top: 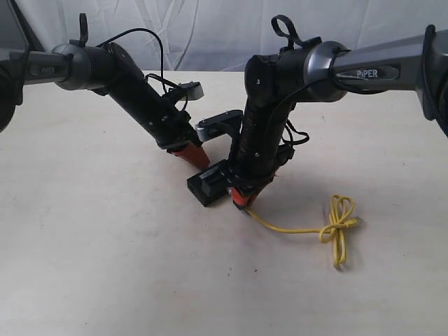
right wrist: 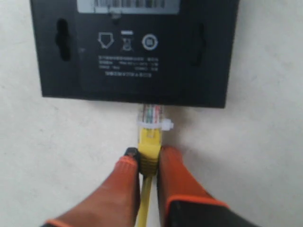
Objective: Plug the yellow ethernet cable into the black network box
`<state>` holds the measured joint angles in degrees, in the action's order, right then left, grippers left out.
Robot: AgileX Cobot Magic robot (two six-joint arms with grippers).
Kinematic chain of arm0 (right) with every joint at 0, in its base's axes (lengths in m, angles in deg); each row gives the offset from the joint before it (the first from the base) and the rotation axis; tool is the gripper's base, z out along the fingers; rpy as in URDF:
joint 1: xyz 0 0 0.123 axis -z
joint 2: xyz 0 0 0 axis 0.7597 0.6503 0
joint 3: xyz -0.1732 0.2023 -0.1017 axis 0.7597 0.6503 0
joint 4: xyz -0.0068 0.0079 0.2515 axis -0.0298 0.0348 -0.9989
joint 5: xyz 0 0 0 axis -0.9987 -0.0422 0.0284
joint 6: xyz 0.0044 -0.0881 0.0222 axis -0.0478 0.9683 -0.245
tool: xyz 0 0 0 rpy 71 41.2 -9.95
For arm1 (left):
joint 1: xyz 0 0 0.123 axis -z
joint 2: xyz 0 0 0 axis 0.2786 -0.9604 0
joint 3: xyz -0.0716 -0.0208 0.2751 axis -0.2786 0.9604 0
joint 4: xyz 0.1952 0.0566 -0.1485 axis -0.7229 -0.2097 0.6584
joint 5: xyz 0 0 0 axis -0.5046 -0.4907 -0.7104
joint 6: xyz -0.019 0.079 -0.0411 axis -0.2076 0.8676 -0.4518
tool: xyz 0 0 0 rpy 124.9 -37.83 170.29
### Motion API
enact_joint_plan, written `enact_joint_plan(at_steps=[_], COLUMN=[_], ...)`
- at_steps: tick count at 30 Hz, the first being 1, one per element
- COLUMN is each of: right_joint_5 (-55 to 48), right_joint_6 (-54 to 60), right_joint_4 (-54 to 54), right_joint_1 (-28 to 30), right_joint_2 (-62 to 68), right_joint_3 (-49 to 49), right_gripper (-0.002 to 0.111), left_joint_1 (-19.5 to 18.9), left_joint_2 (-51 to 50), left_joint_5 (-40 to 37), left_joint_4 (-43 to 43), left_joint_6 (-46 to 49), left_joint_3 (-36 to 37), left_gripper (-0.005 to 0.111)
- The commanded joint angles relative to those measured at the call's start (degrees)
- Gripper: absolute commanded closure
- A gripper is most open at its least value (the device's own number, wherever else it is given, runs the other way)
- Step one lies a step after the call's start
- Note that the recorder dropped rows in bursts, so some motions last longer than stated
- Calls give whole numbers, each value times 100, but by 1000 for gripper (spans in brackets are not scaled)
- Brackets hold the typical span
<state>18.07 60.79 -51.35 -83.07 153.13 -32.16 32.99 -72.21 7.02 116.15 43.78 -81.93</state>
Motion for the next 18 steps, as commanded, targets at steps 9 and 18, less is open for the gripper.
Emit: enact_joint_plan(at_steps=[9, 18], right_joint_5=[290, 247], right_joint_6=[27, 175], right_joint_4=[466, 295], right_joint_1=[30, -79], right_joint_2=[13, 13], right_joint_3=[-53, -53], right_gripper=[109, 109], left_joint_1=[67, 67], left_joint_2=[-40, -40], left_joint_5=[-215, -185], left_joint_4=[38, 270], left_joint_6=[6, 19], left_joint_3=[1, 1], left_gripper=[107, 107])
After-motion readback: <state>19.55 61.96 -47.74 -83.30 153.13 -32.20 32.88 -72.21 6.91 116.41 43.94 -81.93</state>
